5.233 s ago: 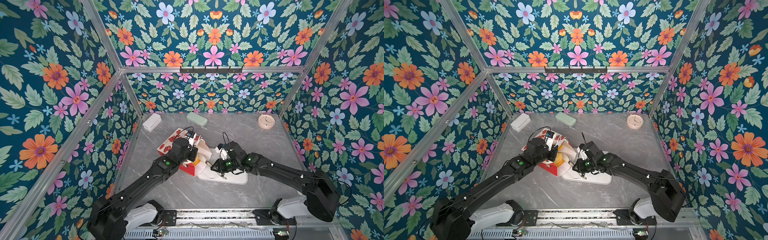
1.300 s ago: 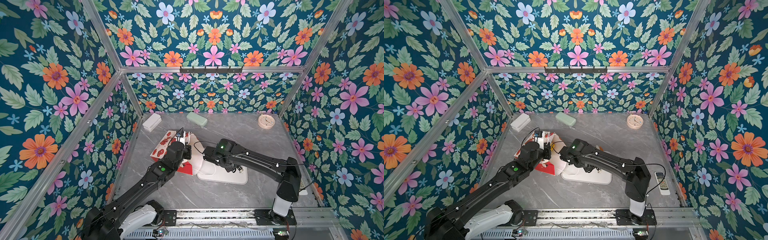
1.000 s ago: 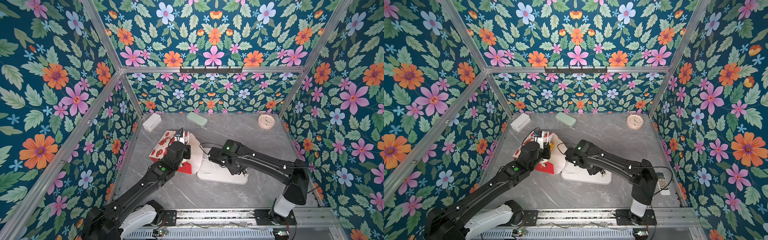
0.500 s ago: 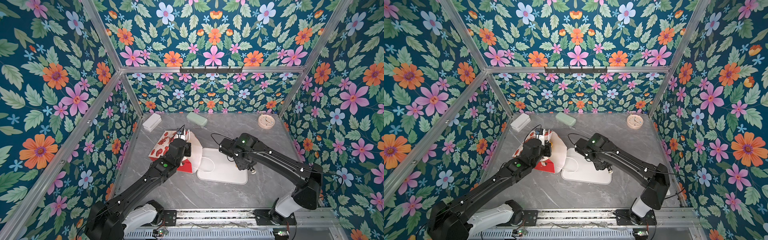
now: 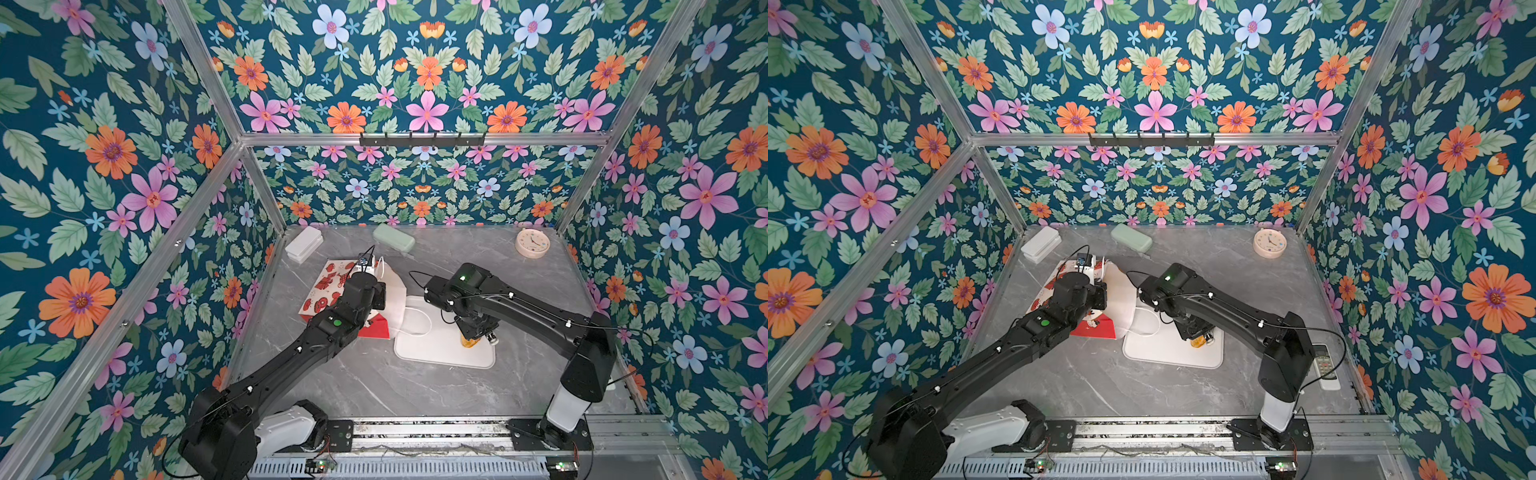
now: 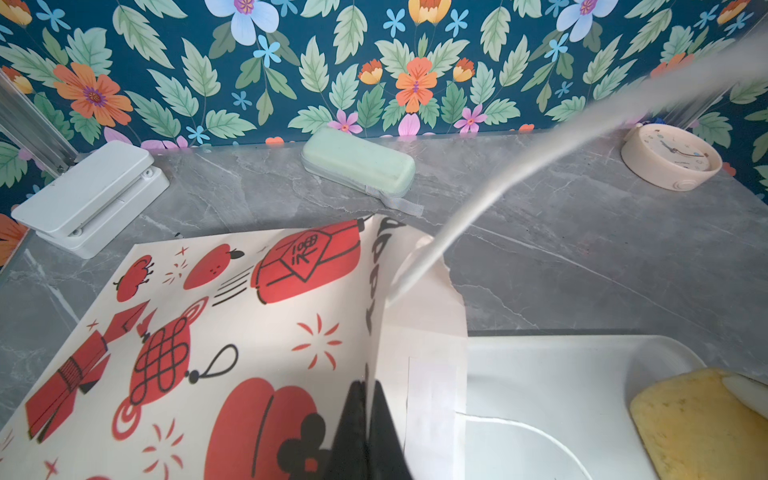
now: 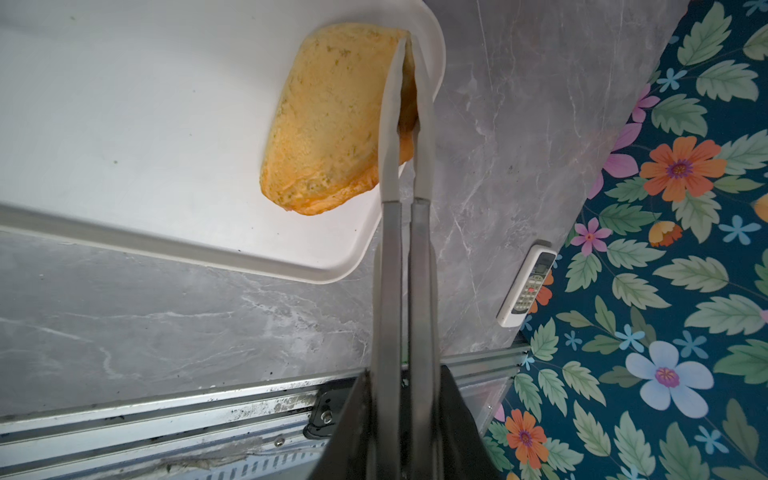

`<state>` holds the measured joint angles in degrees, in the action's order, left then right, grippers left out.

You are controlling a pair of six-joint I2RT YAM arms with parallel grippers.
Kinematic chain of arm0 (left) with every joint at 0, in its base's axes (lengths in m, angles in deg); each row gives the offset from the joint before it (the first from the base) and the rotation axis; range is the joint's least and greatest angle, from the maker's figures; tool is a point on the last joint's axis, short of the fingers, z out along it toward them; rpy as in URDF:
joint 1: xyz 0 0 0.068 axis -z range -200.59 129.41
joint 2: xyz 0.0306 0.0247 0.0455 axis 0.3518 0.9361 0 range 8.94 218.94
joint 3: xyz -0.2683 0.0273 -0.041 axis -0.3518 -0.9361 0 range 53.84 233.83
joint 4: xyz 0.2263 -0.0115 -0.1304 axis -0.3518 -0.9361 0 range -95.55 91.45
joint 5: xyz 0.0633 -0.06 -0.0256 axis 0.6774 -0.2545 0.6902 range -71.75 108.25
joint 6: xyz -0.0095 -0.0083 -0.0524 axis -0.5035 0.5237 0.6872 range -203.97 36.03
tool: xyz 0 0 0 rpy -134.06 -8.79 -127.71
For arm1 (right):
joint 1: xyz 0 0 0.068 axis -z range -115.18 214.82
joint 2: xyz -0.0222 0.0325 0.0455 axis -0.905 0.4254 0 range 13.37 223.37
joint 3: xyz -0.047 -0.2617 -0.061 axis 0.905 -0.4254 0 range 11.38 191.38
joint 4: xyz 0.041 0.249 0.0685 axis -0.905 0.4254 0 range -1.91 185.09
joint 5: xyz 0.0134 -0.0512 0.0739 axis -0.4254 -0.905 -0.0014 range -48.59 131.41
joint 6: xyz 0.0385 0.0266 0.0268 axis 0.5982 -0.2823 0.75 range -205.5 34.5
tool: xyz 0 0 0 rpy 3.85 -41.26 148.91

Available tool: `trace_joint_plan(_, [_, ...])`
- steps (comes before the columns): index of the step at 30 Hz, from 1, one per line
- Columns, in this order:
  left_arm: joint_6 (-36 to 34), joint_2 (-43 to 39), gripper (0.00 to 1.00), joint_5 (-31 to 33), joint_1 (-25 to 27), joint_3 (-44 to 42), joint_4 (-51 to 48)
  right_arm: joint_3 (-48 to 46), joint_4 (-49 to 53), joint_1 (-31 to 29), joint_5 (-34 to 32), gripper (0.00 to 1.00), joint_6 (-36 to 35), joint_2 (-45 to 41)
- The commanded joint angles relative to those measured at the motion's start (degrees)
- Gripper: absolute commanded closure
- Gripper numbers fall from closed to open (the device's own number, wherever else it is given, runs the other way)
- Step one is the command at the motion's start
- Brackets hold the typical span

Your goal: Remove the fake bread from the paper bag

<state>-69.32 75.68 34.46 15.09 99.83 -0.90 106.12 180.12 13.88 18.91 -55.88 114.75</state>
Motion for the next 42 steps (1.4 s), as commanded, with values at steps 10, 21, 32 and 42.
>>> trace_joint_plan(10, [-0.77, -0.82, 1.00, -1.93, -2.26, -1.15, 3.01, 5.32, 2.12, -0.12, 8.77, 0.90, -0.97, 1.56])
trace_joint_plan(21, [-0.40, -0.82, 1.00, -3.90, -3.31, -1.83, 3.67, 2.37, -1.99, -0.08, 11.30, 0.64, 0.84, -1.93])
trace_joint_plan(32, [-0.16, 0.14, 1.00, -5.12, -3.60, -0.83, 3.49, -10.56, -14.53, 3.49, 13.74, 0.60, 7.01, -18.84])
trace_joint_plan(42, [-0.50, 1.59, 1.00, -5.27, -3.77, 0.89, 2.55, -31.07, -27.39, 4.56, 19.62, 0.59, 16.57, -39.15])
